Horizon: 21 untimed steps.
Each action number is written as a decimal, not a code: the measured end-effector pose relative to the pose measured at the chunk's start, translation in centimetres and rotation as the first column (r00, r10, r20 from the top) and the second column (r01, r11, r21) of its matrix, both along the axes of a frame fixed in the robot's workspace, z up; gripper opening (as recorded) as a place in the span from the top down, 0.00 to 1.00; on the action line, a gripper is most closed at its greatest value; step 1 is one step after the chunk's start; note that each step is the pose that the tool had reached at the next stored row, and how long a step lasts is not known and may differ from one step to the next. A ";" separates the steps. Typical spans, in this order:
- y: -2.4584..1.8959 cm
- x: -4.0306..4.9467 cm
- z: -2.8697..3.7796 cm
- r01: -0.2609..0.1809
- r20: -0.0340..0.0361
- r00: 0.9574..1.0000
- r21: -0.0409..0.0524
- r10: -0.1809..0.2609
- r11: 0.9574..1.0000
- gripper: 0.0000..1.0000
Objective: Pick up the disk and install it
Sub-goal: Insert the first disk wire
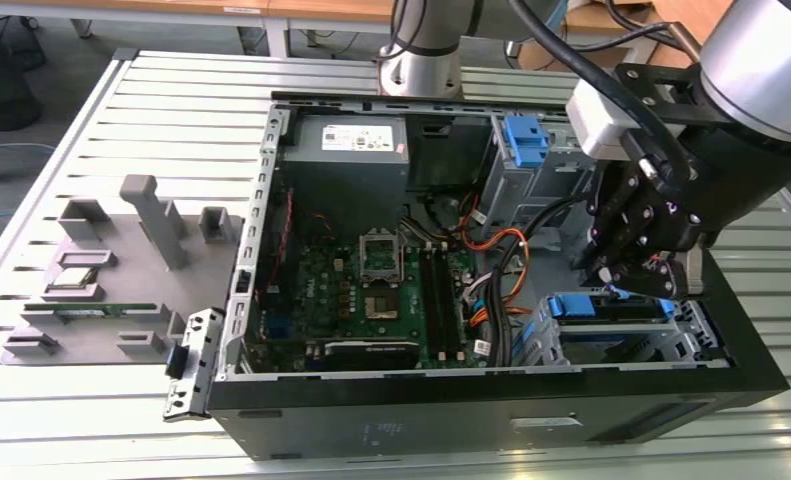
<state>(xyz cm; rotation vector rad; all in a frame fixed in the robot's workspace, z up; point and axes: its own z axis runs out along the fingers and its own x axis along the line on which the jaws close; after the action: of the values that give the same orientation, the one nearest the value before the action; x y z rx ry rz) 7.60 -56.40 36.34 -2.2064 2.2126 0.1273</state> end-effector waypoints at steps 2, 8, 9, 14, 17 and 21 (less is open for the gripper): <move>0.00 0.36 0.00 0.000 0.000 1.000 0.000 0.000 1.000 0.76; 0.01 1.80 0.00 0.000 0.000 1.000 0.000 0.000 1.000 0.76; 0.01 2.05 0.00 0.000 0.000 1.000 0.000 0.000 1.000 0.76; 0.01 3.31 -0.01 0.000 0.000 1.000 0.000 0.000 1.000 0.76; 0.01 3.95 0.00 0.000 0.000 1.000 0.000 0.000 1.000 0.76; 0.12 4.50 0.00 0.000 0.000 1.000 0.000 0.000 1.000 0.76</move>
<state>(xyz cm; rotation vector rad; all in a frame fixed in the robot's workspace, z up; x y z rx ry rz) 12.10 -56.27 36.34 -2.2065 2.2125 0.1273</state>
